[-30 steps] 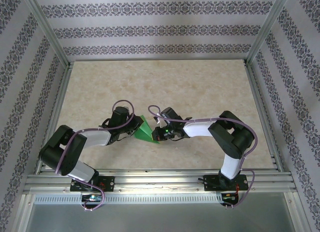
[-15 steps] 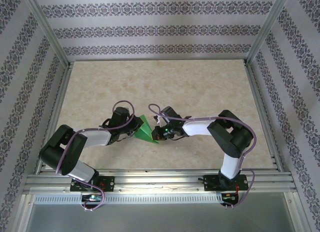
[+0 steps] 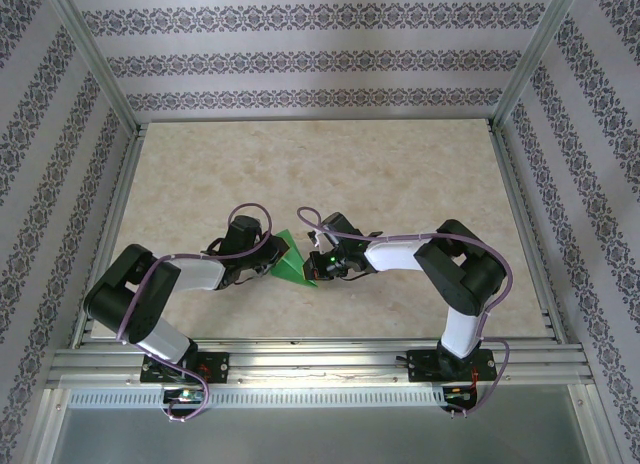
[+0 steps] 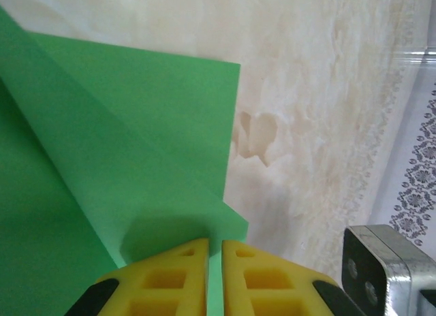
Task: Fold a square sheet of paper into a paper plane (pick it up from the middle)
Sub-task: Fourth fold the wing at the center of the table.
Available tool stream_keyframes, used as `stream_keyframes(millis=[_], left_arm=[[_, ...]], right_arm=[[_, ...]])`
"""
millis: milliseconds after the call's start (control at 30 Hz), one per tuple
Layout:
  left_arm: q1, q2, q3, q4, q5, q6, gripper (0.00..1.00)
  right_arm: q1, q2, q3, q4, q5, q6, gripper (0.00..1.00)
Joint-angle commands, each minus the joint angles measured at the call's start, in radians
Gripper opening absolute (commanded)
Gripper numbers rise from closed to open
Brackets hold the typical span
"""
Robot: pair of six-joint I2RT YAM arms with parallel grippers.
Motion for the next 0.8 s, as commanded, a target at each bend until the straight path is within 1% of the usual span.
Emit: stream_keyframes(millis=[0,167,367,567,767], left_arm=[[-0.014,-0.019,-0.008,0.049,0.009,0.025,0.15],[-0.023,-0.02,-0.019,0.049,0.006,0.026,0.15],[-0.026,0.019,-0.017,0.085,0.027,0.023,0.14],[-0.027,0.036,-0.009,0.055,0.018,0.031,0.15],[-0.027,0.08,-0.001,0.11,0.037,0.025,0.16]], right_arm=[[-0.006,0.053,-0.029,-0.069,0.019,0.038,0.01],[-0.008,0.068,-0.034,-0.058,0.008,0.059,0.01],[-0.01,0.069,-0.038,-0.065,0.019,0.062,0.01],[-0.017,0.067,-0.05,-0.054,0.015,0.075,0.01],[-0.018,0.072,-0.052,-0.057,0.014,0.072,0.01]])
